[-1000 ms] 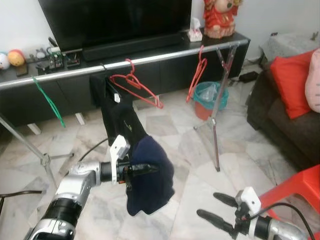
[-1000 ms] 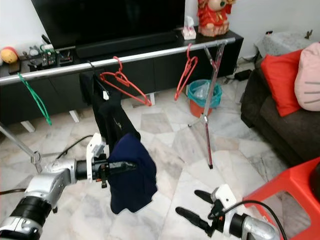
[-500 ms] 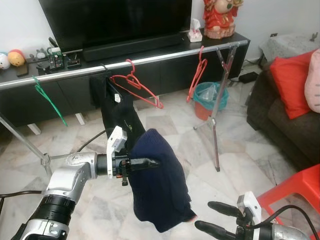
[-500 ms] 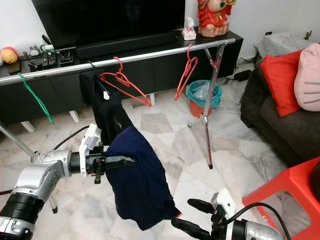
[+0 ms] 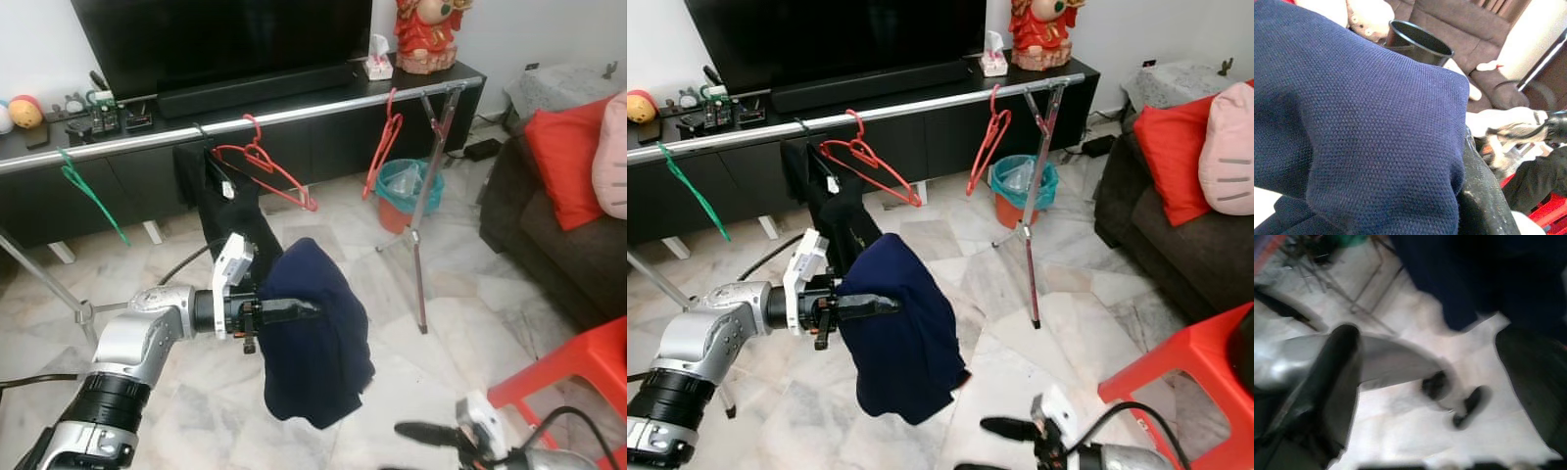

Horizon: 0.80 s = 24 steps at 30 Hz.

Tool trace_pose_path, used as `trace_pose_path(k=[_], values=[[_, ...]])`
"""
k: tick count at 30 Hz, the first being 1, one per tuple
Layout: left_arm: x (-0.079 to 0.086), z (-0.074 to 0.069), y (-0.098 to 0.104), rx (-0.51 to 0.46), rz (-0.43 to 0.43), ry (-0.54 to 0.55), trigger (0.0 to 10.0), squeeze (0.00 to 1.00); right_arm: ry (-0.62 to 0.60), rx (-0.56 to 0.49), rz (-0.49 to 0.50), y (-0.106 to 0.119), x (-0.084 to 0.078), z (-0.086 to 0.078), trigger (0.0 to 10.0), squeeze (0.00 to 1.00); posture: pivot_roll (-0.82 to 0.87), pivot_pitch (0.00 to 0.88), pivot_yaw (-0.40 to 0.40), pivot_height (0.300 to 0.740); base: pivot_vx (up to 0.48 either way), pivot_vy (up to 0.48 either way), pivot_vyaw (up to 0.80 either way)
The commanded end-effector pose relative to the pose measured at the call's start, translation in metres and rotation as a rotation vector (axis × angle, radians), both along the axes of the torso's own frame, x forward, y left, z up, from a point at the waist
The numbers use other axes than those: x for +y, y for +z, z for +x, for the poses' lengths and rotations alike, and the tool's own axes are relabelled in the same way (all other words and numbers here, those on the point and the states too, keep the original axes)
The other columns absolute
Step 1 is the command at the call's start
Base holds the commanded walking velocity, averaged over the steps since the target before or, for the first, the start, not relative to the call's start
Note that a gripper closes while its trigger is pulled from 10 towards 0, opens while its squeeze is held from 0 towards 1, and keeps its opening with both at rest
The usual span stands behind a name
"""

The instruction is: Hang hanger

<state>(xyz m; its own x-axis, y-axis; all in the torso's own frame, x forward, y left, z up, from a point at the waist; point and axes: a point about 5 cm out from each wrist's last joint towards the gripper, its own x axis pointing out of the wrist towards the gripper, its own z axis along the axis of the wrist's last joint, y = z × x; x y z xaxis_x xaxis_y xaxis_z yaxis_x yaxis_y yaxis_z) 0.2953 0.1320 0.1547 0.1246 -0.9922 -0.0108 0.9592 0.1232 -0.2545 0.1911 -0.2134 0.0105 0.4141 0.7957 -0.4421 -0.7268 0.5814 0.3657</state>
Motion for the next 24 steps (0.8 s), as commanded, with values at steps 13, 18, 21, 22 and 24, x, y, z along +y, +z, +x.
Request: trace_pose_path(k=[13,18,21,22,24], values=[[-0.003,0.002,0.01,-0.032,-0.007,-0.006,10.0,0.0,-0.039,0.033,-0.108,-0.015,-0.015,-0.012,10.0,0.0,-0.04,0.039,0.057,0.74,0.0,0.0,0.0],[-0.006,0.0,0.014,-0.037,-0.02,-0.03,10.0,0.0,-0.056,-0.003,-0.169,-0.021,-0.015,-0.005,10.0,0.0,-0.04,0.037,0.059,0.74,0.0,0.0,0.0],[-0.006,-0.001,0.015,-0.037,-0.022,-0.039,10.0,0.0,-0.112,-0.048,-0.211,-0.019,-0.018,0.006,10.0,0.0,-0.03,0.036,0.058,0.74,0.0,0.0,0.0],[-0.006,-0.002,0.015,-0.037,-0.023,-0.04,10.0,0.0,-0.168,-0.09,-0.234,-0.017,-0.021,0.016,10.0,0.0,-0.03,0.037,0.059,0.74,0.0,0.0,0.0],[-0.006,-0.003,0.015,-0.035,-0.024,-0.045,10.0,0.0,-0.19,-0.115,-0.251,-0.015,-0.022,0.021,10.0,0.0,-0.03,0.037,0.059,0.74,0.0,0.0,0.0]])
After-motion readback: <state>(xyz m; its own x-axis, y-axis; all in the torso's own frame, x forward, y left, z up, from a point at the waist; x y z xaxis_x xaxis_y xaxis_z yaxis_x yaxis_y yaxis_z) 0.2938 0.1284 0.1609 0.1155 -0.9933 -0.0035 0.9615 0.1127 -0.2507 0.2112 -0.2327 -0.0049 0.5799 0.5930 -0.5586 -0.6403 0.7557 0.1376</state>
